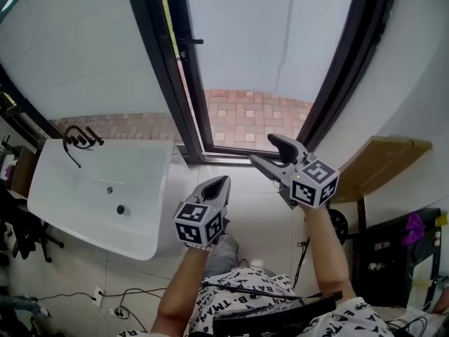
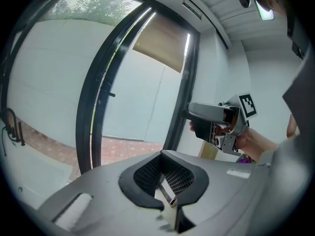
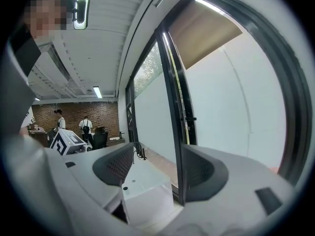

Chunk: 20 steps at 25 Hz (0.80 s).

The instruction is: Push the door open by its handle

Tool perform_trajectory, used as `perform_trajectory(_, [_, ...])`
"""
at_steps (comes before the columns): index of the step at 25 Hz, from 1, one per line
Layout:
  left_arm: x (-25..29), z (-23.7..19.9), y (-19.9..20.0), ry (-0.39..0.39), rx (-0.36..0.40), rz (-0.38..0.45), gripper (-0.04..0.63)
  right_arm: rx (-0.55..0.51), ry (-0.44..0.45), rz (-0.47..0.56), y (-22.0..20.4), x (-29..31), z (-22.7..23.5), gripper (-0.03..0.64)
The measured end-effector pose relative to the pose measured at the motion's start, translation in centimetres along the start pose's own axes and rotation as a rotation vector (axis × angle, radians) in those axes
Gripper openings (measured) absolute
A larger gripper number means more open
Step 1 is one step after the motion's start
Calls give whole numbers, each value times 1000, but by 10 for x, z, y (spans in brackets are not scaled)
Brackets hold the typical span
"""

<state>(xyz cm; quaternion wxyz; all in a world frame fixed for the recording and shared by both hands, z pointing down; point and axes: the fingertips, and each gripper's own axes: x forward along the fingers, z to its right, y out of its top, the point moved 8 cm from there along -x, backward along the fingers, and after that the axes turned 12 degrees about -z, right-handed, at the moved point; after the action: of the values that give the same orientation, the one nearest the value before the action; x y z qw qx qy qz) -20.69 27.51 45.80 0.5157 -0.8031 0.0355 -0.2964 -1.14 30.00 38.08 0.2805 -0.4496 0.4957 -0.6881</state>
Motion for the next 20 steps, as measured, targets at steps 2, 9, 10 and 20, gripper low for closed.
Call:
perform_trajectory(2, [11, -9, 7, 8, -5, 3, -14, -1, -4, 6, 10, 11, 17, 331])
perform_trajectory(9, [61, -54, 38, 31, -29, 26, -14, -79, 11, -50, 44, 71, 77, 331])
perform_trajectory(10, [68, -63, 45, 34, -34, 30, -14, -93, 24, -72, 51, 82, 86, 331])
perform_trajectory(20, [119, -146, 127, 75, -24, 52, -14, -217, 128, -224, 123, 200, 160, 316])
